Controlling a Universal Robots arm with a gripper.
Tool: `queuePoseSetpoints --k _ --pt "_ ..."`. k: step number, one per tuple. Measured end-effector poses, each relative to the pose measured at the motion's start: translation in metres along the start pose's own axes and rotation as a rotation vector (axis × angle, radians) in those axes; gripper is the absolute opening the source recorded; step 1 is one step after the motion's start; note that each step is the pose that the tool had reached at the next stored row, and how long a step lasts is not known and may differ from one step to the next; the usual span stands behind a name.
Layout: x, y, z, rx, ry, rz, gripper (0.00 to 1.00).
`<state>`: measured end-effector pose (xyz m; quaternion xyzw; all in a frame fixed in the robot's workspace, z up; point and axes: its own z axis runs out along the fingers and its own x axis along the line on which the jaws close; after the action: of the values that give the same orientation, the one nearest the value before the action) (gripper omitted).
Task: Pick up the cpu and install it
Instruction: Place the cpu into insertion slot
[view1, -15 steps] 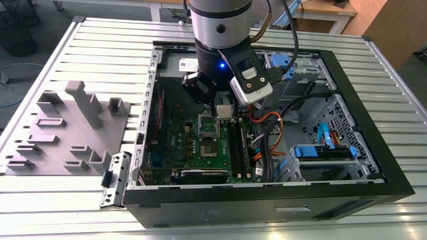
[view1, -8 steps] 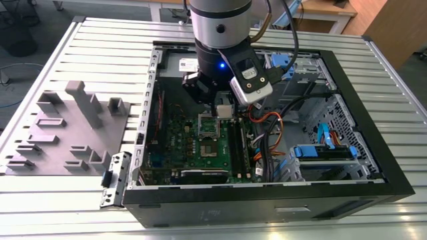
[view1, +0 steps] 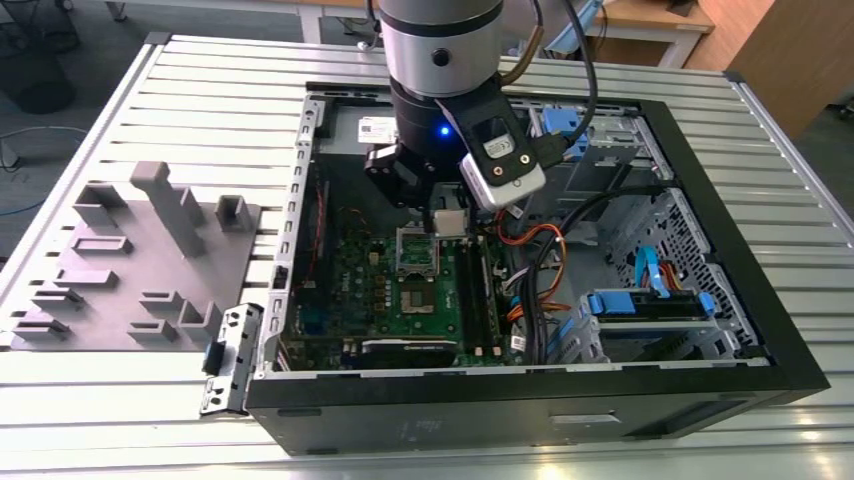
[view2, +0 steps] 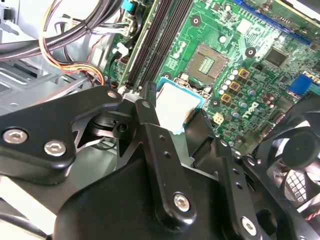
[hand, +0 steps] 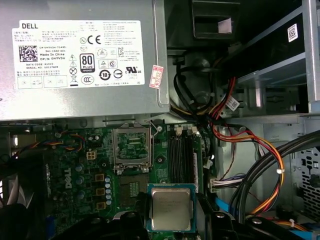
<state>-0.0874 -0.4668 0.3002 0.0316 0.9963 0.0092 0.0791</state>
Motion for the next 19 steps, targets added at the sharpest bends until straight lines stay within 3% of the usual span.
queuePoseSetpoints --k 5,6,8,9,11,18,19 --pt "0.0000 0.0000 0.0000 0.0003 -0.0023 0.001 0.47" --pt "0.0000 0.0000 0.0000 0.0002 -0.0003 0.001 0.47" --pt "-0.0002 0.0000 0.0001 -0.0006 0.0141 0.001 0.47" --pt "-0.0005 0.0000 0.0001 -0.0009 0.0251 0.002 0.47" --pt "-0.0011 0.0000 0.0004 -0.0024 0.0540 0.002 0.47" --pt "-0.0042 -0.0003 0.0013 -0.0067 0.1729 0.006 0.47" --pt "-0.0043 -0.0003 0.0013 -0.0065 0.1821 0.006 0.47"
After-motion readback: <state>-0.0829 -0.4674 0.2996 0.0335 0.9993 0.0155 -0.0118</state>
